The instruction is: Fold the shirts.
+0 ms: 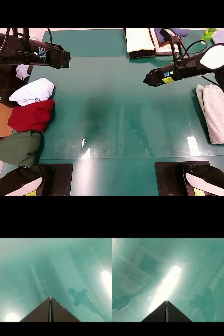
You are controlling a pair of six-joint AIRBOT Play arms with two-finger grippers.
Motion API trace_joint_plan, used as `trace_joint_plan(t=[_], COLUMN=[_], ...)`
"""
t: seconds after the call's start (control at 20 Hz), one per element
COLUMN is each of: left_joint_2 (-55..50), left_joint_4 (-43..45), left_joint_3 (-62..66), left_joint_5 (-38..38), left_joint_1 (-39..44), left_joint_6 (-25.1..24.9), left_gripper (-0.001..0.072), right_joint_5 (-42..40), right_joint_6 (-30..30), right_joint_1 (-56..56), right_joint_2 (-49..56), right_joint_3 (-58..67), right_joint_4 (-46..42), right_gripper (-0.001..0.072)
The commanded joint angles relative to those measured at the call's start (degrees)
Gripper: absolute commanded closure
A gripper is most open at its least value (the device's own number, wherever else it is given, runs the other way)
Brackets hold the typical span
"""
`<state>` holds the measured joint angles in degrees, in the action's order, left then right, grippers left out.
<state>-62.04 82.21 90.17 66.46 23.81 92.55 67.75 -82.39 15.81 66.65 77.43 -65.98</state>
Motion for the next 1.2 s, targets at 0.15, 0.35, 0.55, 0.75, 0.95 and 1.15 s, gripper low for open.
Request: trace_joint_plan(t=[0.15,0.35,0.55,0.75,0.95,1.15], left_joint_2=[0.00,0.00,-0.02,-0.02,-3.04,-8.68], left_joint_4=[0.00,0.00,-0.07,7.06,29.88,26.84], left_joint_3=[0.00,0.00,-0.02,-0.02,-1.57,-10.99], left_joint_5=[-0.02,0.00,-1.20,-7.52,-2.49,-2.62], left_joint_1=[0.02,0.02,0.02,-0.22,-6.19,-17.86], left_joint_6=[0.00,0.00,0.26,0.02,8.26,8.55], left_gripper=[0.0680,0.0680,0.0681,0.0680,0.0305,0.0298], right_joint_5=[0.02,0.13,0.13,0.11,-0.13,-0.15], right_joint_6=[-0.04,-0.04,-0.04,-0.04,-0.04,-0.04], right_joint_1=[0.13,0.13,0.13,0.13,0.11,0.13], right_joint_2=[0.02,0.04,0.04,0.02,0.02,0.02], right_joint_3=[0.04,0.04,0.04,0.04,0.04,0.04], right_joint_4=[0.09,0.09,0.09,0.07,0.07,0.07], right_gripper=[0.0690,0.0690,0.0691,0.0691,0.0691,0.0691])
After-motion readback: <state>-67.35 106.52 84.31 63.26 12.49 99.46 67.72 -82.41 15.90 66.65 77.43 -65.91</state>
